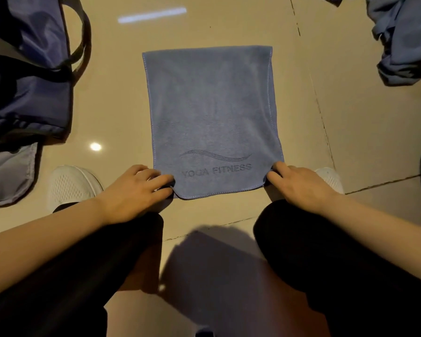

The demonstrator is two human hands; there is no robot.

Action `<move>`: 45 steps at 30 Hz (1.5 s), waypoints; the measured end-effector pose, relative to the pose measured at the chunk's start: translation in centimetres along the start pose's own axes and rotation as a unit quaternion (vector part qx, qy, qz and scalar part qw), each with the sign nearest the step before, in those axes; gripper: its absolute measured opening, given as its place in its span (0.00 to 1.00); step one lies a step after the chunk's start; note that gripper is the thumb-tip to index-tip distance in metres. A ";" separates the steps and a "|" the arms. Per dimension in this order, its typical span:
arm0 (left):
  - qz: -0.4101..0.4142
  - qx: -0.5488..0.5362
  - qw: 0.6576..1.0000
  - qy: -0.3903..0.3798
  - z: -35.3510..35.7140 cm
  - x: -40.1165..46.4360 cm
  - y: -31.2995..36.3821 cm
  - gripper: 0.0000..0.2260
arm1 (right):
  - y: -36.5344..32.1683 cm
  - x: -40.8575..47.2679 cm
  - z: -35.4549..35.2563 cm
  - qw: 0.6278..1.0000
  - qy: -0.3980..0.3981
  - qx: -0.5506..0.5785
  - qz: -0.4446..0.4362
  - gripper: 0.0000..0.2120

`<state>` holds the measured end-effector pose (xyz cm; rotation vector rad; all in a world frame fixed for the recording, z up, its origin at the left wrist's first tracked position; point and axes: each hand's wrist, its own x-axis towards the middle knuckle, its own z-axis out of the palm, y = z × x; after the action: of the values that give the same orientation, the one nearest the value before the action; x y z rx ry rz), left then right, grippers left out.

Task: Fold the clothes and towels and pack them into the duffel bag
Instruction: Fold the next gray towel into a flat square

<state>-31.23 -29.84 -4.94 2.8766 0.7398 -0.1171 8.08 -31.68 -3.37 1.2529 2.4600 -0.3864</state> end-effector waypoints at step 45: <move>-0.511 -0.648 0.551 0.126 -5.2 2.6 -3.3 0.07 | 1.7 2.9 -7.0 0.686 0.108 0.624 0.358 0.03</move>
<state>-30.40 -24.79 -0.64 0.8154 1.5289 0.5001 6.61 -25.87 1.55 2.6750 1.3457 -1.8982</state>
